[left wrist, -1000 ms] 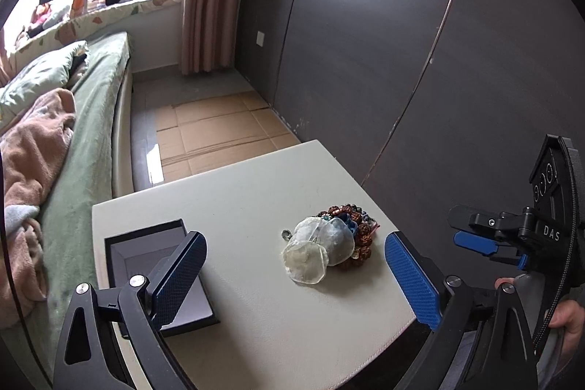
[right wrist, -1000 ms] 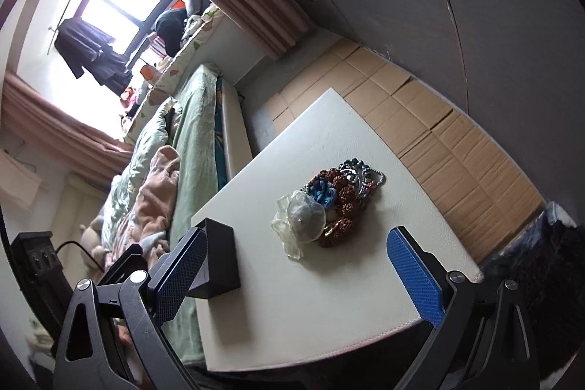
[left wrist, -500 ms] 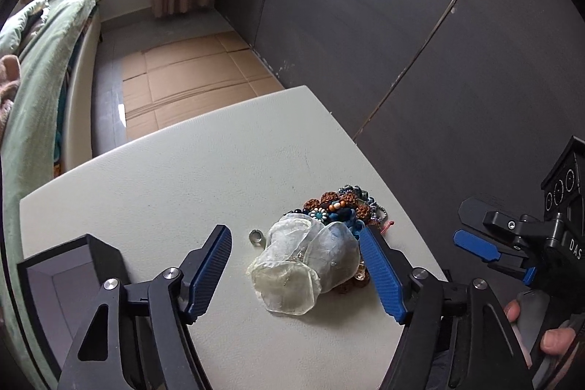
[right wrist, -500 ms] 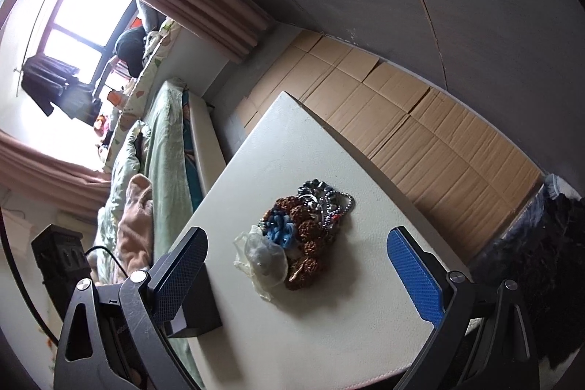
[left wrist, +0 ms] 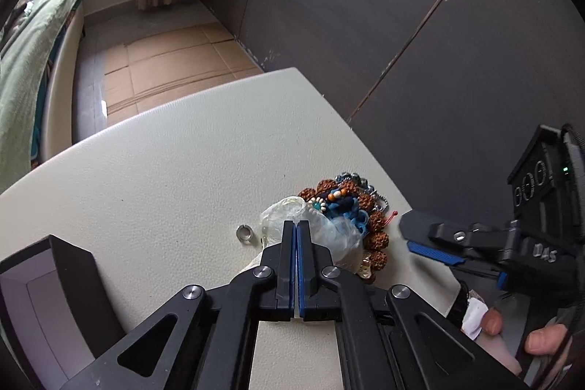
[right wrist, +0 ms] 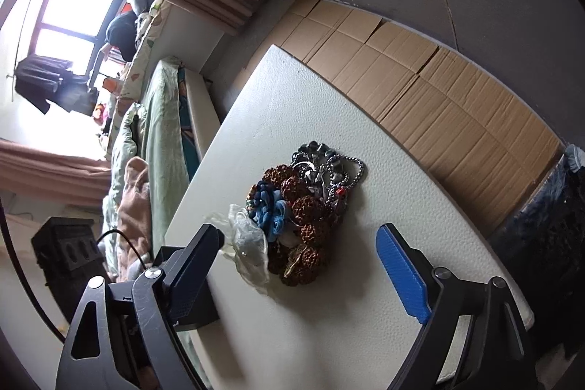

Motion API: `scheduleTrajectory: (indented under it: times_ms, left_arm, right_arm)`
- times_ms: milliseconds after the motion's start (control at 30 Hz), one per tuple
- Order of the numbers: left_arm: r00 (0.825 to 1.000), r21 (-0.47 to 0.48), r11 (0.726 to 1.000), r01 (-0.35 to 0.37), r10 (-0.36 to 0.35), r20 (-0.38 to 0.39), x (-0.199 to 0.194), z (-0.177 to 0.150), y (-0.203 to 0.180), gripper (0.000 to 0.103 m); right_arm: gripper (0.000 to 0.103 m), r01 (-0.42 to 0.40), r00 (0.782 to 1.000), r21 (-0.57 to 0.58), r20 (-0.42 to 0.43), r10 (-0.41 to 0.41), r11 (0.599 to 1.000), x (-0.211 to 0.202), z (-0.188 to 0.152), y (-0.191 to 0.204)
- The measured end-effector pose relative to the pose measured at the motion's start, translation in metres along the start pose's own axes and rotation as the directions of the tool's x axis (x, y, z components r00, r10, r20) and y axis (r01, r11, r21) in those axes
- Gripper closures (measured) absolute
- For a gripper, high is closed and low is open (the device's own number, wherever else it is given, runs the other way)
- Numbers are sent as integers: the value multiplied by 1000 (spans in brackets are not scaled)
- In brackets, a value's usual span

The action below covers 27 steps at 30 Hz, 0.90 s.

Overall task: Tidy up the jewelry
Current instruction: 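Lift the plastic bag with the left gripper while the right grasps the brown bead bracelet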

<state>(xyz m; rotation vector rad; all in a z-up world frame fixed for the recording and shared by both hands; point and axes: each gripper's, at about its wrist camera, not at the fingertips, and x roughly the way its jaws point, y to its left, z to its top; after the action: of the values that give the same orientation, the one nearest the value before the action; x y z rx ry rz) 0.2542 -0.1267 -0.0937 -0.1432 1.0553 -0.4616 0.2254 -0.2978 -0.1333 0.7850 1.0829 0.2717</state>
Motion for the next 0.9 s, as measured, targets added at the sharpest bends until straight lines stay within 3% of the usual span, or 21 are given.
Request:
scheduleTrajectory:
  times_ms: [133,400,433,500,633,900]
  left_arm:
    - [998,-15,1000,13,-12,63,-26,2,3,103]
    - [987,-29,999,26,-21,159,-64,3,13,103]
    - [985,-29,999,28,-23,169,-69,3,13,103]
    - [982,-28,999,31,-25,188,-76,3,17,103]
    - [977,-42,998,36,-26,213,-88,2,22,103]
    - [961,-52,998,42,-26,275,-119,0,33,103]
  right_arm:
    - [32,35,999,4,-28,-35,999,13,-3,-4]
    - [45,116,993,-53,2,-116,992,20,-6,7]
    - [61,107,994,-53,-9,-107,993,21,-5,7]
    - [81,106,994,-37,-25,-107,994,25,-8,3]
    - [82,92,996,-43,6,-92,995,15,-13,7]
    - [83,36,996,-164,84,-23,986,-12,-28,38]
